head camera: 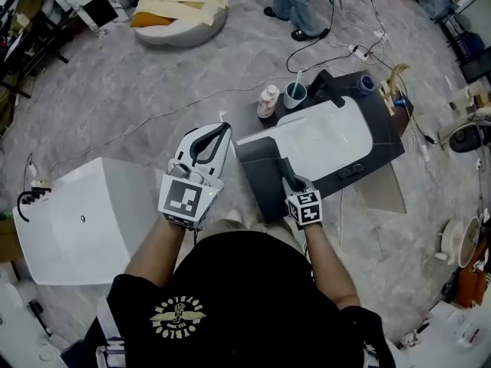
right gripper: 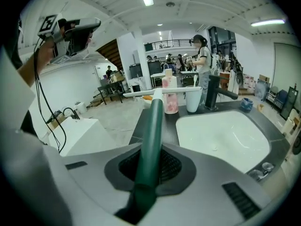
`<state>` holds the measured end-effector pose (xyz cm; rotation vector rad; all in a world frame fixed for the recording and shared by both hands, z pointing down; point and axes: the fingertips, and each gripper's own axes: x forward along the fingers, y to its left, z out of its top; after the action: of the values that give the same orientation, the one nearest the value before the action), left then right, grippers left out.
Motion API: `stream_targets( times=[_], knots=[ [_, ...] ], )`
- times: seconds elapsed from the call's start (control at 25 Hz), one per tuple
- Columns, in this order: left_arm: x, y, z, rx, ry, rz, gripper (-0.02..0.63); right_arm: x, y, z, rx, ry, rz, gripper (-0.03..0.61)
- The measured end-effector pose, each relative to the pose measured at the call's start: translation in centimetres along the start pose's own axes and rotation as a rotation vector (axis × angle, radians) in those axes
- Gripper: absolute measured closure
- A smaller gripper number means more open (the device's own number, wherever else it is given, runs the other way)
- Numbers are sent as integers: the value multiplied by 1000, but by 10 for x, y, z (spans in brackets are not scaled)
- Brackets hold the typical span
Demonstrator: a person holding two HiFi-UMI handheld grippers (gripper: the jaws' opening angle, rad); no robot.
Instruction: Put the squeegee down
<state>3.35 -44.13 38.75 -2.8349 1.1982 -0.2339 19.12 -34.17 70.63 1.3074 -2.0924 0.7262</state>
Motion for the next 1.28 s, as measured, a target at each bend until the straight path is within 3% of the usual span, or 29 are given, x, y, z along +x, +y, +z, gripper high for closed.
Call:
stream_targets(
  times=[0.76,0.92,1.28],
  knots=[
    [-12,-2,-29,8,84,37,589,69,-9,-60,67,154,67,523],
    [-23,-1,-38,5,119,50,589,76,-6,-70,57,193,58,523],
    [-34,-1,-35,1,107,56,589,81,-2,-78,2,240,32,523]
  ],
)
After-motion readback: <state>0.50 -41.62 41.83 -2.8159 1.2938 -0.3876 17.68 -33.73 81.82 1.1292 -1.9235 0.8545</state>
